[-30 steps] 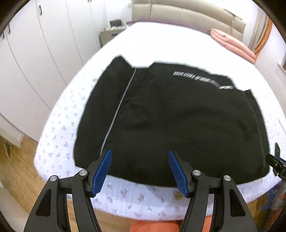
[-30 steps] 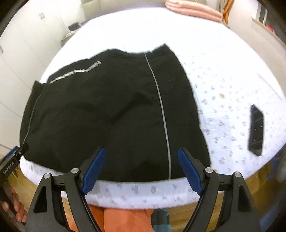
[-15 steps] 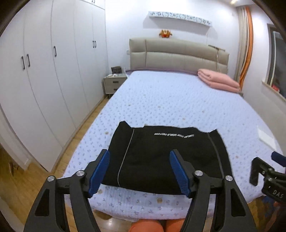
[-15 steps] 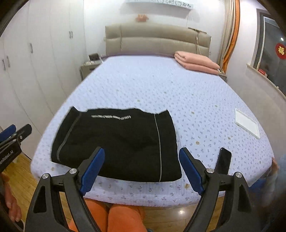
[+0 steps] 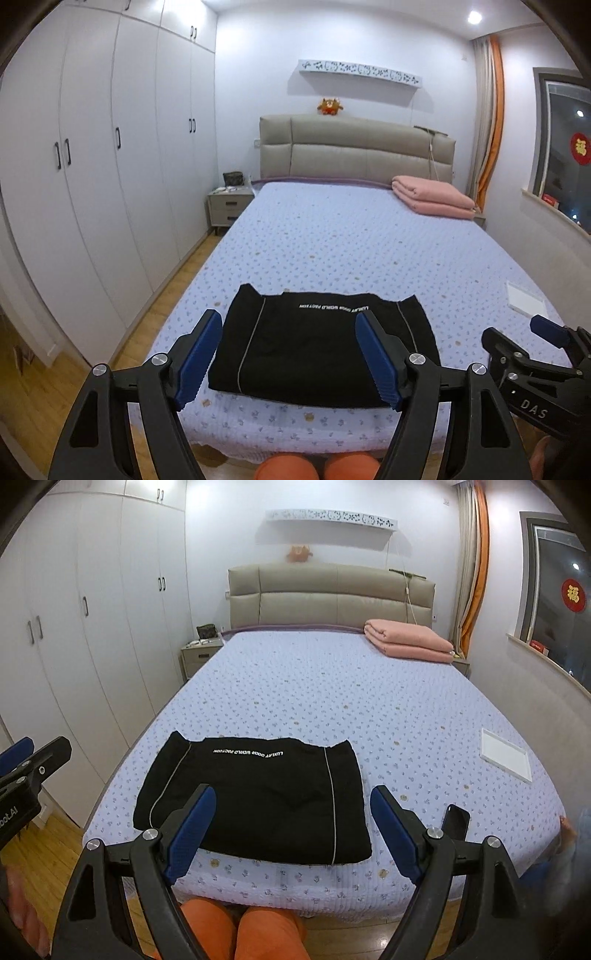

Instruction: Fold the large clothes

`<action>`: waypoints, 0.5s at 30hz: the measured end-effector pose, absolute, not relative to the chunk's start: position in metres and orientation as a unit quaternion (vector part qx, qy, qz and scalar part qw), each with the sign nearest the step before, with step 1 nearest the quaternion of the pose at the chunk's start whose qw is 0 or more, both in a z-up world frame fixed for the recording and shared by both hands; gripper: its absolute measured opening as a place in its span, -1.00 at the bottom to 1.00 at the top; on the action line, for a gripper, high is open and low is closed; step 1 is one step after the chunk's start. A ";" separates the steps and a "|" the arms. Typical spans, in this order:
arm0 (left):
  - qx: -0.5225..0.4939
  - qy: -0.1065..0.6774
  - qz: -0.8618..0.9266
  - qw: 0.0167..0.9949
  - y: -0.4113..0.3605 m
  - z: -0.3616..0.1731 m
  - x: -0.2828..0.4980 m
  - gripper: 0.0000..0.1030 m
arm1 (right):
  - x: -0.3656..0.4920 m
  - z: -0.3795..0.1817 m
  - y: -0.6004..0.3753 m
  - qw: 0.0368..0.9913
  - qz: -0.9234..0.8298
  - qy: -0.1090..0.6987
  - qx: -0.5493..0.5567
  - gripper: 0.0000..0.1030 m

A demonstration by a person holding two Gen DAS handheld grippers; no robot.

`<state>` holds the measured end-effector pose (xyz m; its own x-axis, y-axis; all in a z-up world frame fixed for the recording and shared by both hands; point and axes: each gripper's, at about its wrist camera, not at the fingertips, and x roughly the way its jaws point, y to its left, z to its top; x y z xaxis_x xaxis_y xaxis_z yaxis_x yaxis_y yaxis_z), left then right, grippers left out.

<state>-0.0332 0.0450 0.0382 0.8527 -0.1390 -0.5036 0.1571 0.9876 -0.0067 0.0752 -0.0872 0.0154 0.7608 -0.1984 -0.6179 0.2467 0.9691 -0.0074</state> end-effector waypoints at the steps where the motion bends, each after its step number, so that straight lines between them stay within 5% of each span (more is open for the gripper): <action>1: 0.020 0.257 -0.075 0.963 0.044 0.039 -0.036 0.49 | 0.074 0.017 -0.085 0.938 -0.119 0.323 0.038 0.70; 15: 0.065 0.288 -0.074 0.952 0.010 0.012 -0.046 0.51 | 0.059 0.024 -0.086 0.942 -0.125 0.307 0.048 0.79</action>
<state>-0.0462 0.0103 0.0123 0.8229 -0.1025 -0.5588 0.1778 0.9806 0.0821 0.0595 -0.0861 0.0240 0.7801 -0.2067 -0.5905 0.2658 0.9639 0.0137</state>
